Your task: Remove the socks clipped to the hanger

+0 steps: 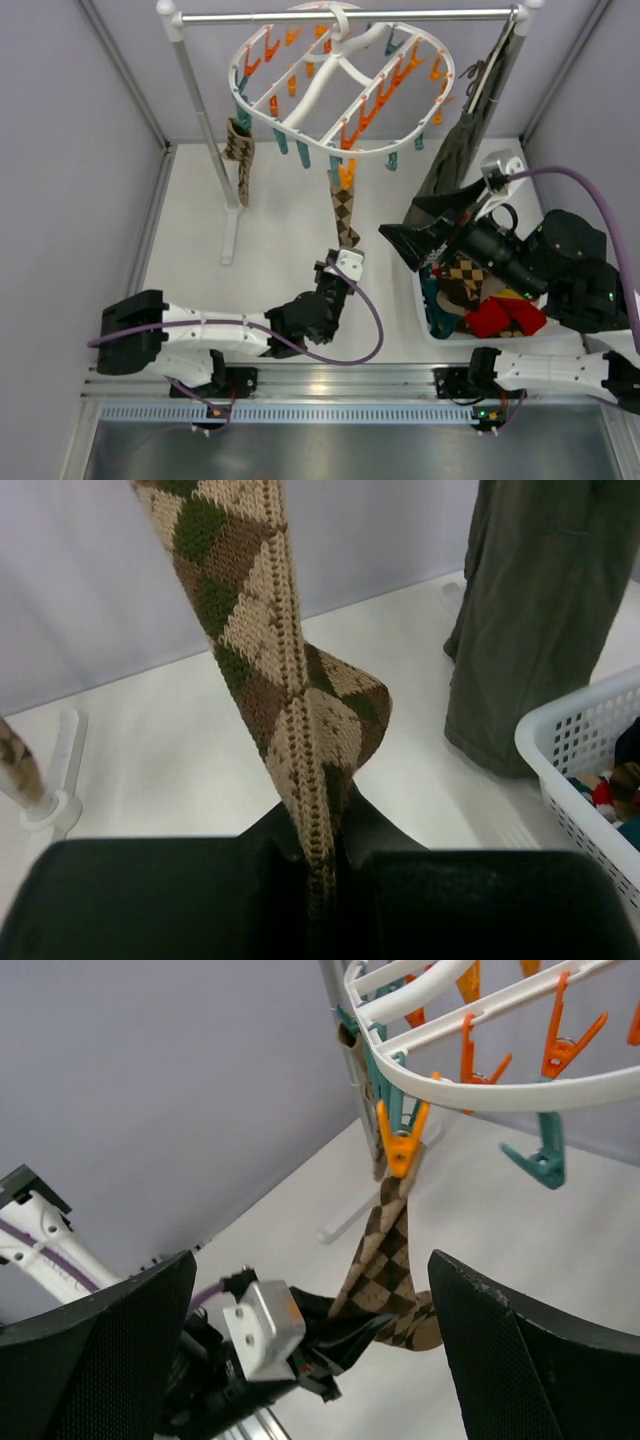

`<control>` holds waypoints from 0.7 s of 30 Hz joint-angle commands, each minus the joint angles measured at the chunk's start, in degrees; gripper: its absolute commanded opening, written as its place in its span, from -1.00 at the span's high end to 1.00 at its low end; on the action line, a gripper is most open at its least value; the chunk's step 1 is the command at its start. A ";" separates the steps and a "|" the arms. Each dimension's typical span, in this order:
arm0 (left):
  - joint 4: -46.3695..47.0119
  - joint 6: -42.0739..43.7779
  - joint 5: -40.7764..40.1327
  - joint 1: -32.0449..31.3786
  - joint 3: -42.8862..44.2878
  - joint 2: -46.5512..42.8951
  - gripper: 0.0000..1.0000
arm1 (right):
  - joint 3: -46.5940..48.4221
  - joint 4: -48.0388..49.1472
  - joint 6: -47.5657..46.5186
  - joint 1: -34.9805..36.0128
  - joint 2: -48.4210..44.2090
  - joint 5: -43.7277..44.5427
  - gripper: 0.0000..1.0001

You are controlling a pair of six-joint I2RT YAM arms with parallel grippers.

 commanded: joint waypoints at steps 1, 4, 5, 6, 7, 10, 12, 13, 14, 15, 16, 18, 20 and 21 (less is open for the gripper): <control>1.68 3.94 -3.17 -1.61 5.02 4.59 1.00 | 7.84 -9.32 0.27 0.55 8.13 3.82 -0.85; 1.68 4.12 -2.73 -1.70 7.66 7.76 1.00 | 14.09 -13.64 -1.49 0.55 13.77 9.88 -0.79; 1.68 4.29 -2.56 -1.70 8.10 8.38 1.00 | 15.66 -14.08 -2.19 0.64 14.66 12.68 -0.78; 1.68 4.30 -2.21 -1.70 9.06 9.08 1.00 | 16.20 -14.26 -2.37 0.55 15.28 13.75 -0.75; 1.68 4.47 -2.20 -1.70 9.50 10.31 1.00 | 16.56 -14.26 -2.63 0.64 16.24 14.81 -0.72; 1.68 5.08 -1.94 -1.62 11.43 13.11 1.00 | 17.35 -14.00 -2.90 0.64 17.57 17.97 -0.63; 1.76 5.70 -2.03 -1.62 12.66 14.53 1.00 | 18.23 -14.08 -2.99 0.55 18.88 19.82 -0.54; 1.76 6.14 -2.11 -1.62 13.19 15.32 1.00 | 18.75 -14.26 -2.99 0.55 19.33 20.61 -0.50; 1.76 6.14 -2.03 -1.62 14.33 16.72 1.00 | 19.71 -14.52 -3.51 0.64 19.94 21.49 -0.47; 1.76 6.23 -2.03 -1.62 14.86 17.43 1.00 | 20.16 -14.44 -3.60 0.47 20.47 21.50 -0.46; 1.76 6.40 -2.03 -1.62 15.39 17.96 1.00 | 20.51 -14.52 -3.77 0.29 21.52 21.32 -0.46; 1.76 6.32 -2.64 -1.62 16.71 19.46 1.00 | 21.13 -14.00 -3.86 -0.59 22.14 19.74 -0.40; 1.76 5.44 -3.52 -1.53 16.98 19.55 1.00 | 20.78 -12.95 -3.60 -1.99 22.67 17.30 -0.37; 1.76 5.00 -3.52 -1.44 16.72 19.29 1.00 | 20.43 -12.16 -3.51 -2.78 22.50 15.71 -0.36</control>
